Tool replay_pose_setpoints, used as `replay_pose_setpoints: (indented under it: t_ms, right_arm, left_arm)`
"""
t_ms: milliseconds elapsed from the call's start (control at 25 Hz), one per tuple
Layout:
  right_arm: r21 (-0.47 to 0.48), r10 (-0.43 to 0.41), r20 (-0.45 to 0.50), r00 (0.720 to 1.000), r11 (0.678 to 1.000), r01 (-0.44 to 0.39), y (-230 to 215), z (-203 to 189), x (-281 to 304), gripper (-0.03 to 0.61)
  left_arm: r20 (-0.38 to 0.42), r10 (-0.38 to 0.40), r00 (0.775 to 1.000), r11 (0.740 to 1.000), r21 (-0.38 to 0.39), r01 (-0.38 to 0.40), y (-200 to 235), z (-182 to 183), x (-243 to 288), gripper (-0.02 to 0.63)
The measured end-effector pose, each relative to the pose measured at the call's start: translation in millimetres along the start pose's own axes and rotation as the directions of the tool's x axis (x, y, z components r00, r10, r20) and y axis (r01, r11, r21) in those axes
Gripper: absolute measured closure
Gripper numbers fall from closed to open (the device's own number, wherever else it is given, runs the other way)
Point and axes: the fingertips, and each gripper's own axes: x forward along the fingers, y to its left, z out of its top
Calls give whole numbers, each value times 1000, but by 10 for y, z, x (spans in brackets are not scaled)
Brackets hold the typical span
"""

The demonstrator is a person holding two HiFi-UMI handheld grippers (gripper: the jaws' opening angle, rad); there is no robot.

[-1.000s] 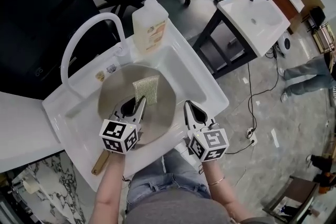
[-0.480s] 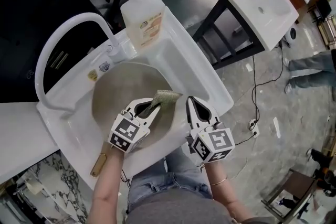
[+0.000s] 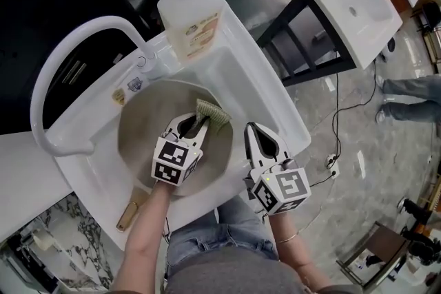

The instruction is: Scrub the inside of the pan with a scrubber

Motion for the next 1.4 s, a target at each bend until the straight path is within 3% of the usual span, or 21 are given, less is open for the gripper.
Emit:
replay_pose_setpoints:
  t_ms: [360,680,760,960,1400]
  right_arm:
    - [1,18,-6,1000,1000,-18,27,23,96,568]
    - [-16,44,-9,999,999,-44,122,50,123,568]
    - [-20,49,-9,999,999,-49,143,63,120,568]
    - [-35,68,-6,998,997,-68,206,108,102,568]
    - [-77,114,17,993,991,-112,378,251,53,568]
  left_arm:
    - [19,169,985,985,-49,-168,462,78,33,551]
    - [14,343,939,935,-105,-339,817,121,-128,551]
    - [5,401,916,908,-135,-397,935,100,-216,551]
    - [-30,545,838,812,-229,-536,1269,0,-516,551]
    - [-113,716,689,646,-265,-716,1490,-176,-1052,551]
